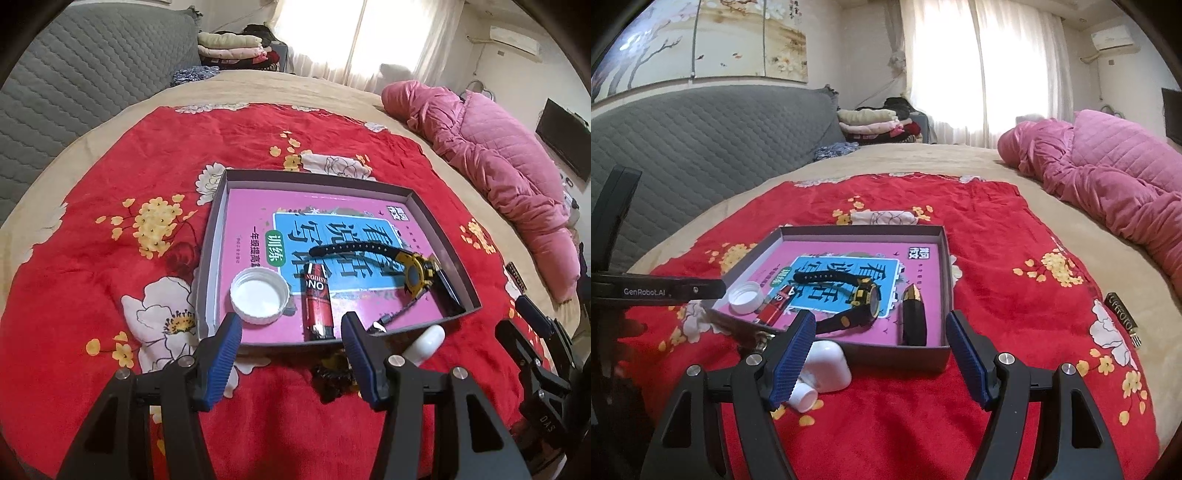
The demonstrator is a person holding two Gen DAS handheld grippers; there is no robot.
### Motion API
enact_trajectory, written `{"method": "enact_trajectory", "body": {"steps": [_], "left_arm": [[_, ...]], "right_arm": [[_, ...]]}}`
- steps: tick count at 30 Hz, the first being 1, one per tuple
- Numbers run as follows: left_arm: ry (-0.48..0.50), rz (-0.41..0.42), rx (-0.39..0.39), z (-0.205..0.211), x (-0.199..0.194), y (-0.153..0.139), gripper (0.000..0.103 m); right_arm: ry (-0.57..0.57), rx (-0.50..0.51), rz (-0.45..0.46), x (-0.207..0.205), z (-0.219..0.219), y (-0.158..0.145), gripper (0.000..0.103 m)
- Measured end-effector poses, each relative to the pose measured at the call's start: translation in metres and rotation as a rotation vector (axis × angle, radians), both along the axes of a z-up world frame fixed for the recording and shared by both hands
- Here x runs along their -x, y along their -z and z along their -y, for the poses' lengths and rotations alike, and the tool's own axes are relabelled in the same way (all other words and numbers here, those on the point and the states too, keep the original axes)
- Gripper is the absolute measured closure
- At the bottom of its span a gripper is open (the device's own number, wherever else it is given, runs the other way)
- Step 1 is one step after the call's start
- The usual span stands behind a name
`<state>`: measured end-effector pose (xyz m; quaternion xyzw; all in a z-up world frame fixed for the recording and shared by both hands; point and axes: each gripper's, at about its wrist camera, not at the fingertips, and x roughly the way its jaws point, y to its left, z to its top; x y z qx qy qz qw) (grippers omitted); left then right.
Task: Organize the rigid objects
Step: 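Withdraw both open tools from the box toward the remaining items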
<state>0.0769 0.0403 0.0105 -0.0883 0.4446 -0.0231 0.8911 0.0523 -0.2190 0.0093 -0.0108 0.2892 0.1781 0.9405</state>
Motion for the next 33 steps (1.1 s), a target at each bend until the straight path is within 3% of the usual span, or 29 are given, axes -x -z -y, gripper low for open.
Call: {"method": "enact_trajectory", "body": {"steps": [33], "left_arm": [[0.112, -0.088, -0.028, 0.030, 0.033, 0.024, 0.047]], "right_arm": [[-0.085, 0.053, -0.119, 0.016, -0.028, 0.013, 0.029]]}}
